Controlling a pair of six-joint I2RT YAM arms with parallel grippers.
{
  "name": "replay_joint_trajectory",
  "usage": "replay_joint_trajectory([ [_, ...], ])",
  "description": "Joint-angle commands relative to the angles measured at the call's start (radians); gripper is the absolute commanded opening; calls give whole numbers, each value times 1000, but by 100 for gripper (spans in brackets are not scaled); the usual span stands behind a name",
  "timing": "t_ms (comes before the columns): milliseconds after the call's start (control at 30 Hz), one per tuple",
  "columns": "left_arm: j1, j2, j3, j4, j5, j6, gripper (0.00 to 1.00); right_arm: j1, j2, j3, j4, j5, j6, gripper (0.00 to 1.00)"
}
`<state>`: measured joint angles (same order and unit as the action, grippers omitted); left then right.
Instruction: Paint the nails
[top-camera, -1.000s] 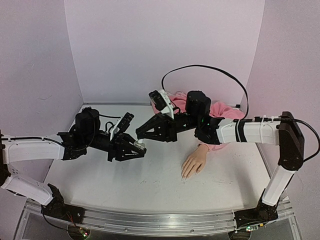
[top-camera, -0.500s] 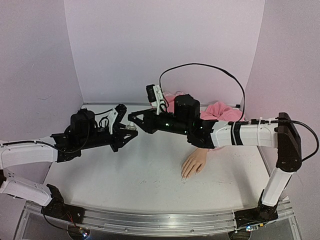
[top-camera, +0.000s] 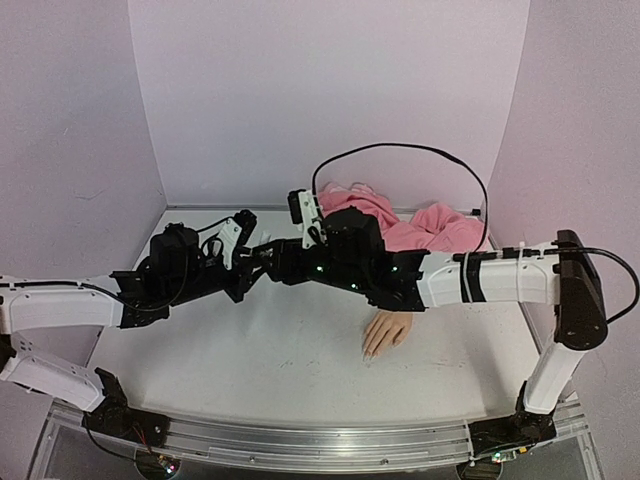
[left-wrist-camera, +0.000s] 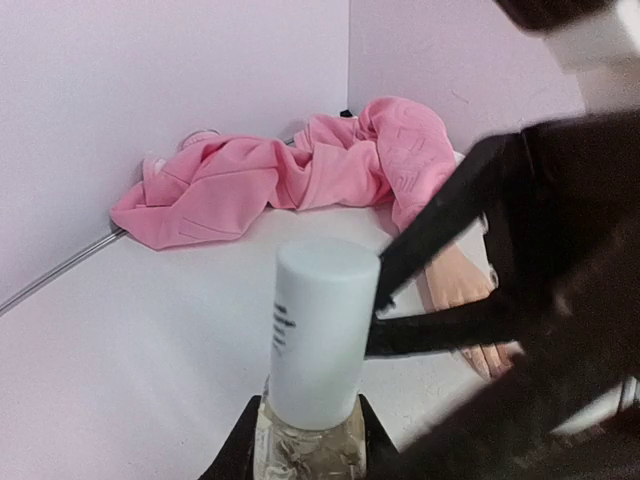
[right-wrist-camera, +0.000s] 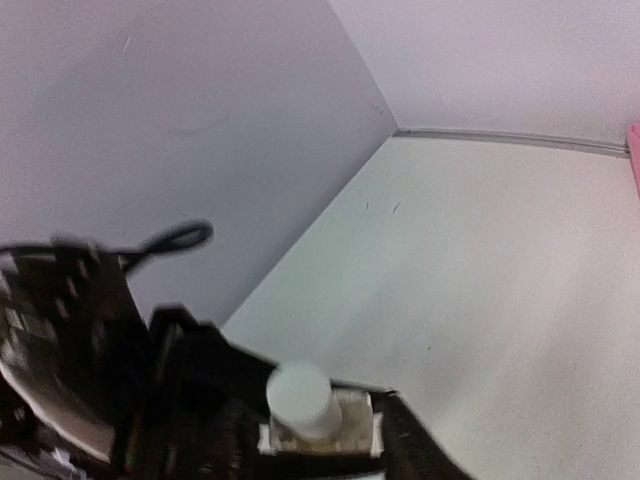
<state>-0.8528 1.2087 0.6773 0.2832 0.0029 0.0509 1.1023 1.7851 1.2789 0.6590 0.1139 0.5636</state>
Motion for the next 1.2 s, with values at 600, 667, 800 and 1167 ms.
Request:
replay_joint_trajectory([
  [600, 67, 14, 79, 97, 851, -273, 0, -238, -114, -141, 320, -1112, -134, 74],
  [667, 60, 16, 79, 102, 862, -270, 0, -237, -104, -159, 399, -1160, -86, 70],
  [800, 49, 17, 87, 110, 879, -267, 0, -236, -90, -151, 429, -1177, -53, 58],
  [1167, 31, 52, 125, 118, 917, -252, 0, -209, -47, -107, 487, -1202, -8, 30],
])
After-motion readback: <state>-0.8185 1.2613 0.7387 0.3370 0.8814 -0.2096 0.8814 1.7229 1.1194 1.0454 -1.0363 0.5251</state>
